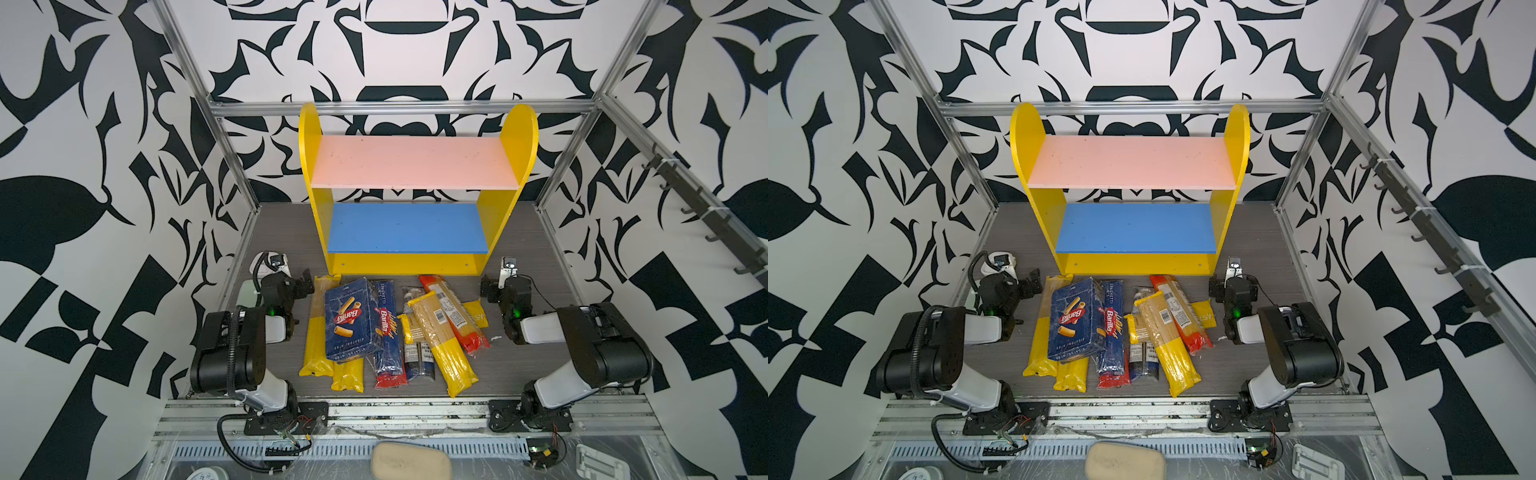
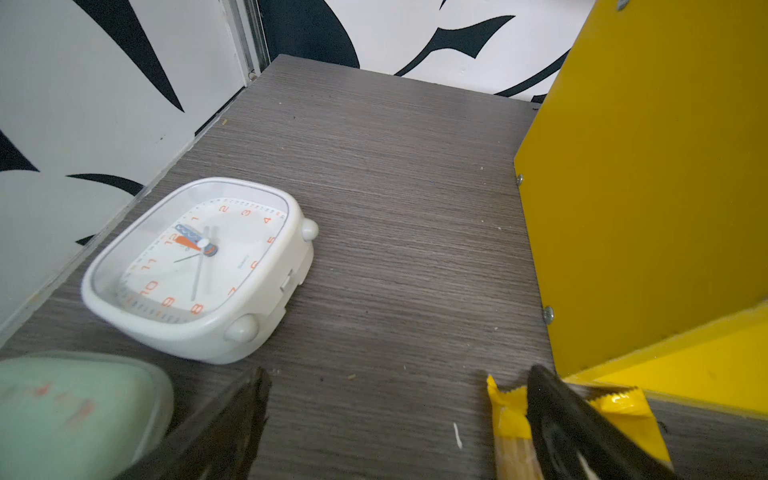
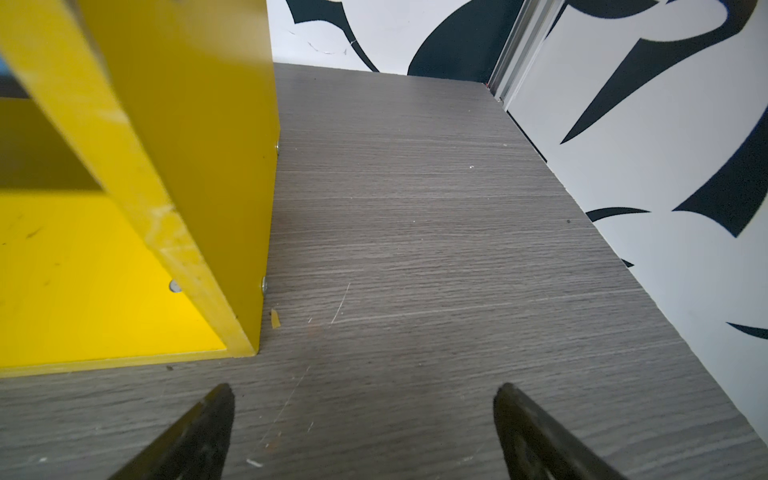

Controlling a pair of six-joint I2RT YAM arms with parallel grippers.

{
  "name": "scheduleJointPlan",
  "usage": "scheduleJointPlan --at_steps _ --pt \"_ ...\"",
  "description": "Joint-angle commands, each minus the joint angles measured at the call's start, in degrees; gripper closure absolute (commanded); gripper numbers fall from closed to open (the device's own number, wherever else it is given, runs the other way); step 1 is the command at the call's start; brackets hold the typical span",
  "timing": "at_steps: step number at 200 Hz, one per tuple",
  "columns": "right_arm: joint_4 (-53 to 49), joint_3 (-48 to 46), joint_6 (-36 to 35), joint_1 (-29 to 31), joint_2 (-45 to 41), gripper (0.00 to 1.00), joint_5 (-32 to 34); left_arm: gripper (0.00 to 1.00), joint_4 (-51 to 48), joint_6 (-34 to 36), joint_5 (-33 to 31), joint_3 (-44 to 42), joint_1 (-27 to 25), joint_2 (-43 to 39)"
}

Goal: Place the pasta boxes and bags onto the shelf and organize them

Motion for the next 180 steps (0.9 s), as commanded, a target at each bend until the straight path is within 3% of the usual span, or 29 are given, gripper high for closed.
scheduleJointPlan --at_steps 1,88,107,142,180 --pt "2.1 1.14 -0.5 0.08 -0.23 0.0 -0.17 0.01 1.9 0.33 0.46 1.18 0.3 0.87" --pt "2.25 1.14 -0.43 0.15 -0.28 0.0 0.19 0.01 2.25 -0.23 0.19 0.89 0.3 0.59" --pt "2.27 0.81 1.18 0.43 -1.82 0.0 3.93 0.01 -0.56 -0.39 -0.25 1.83 0.28 -0.79" --pt "-18.03 6.27 5.85 2.3 -11.44 0.0 15.52 0.01 -13.66 -0.33 -0.83 6.34 -0.25 -7.09" --pt "-44.64 15.54 20.81 4.64 -19.06 0.0 34.56 0.01 -31.22 -2.46 -4.58 14.75 -2.45 -11.46"
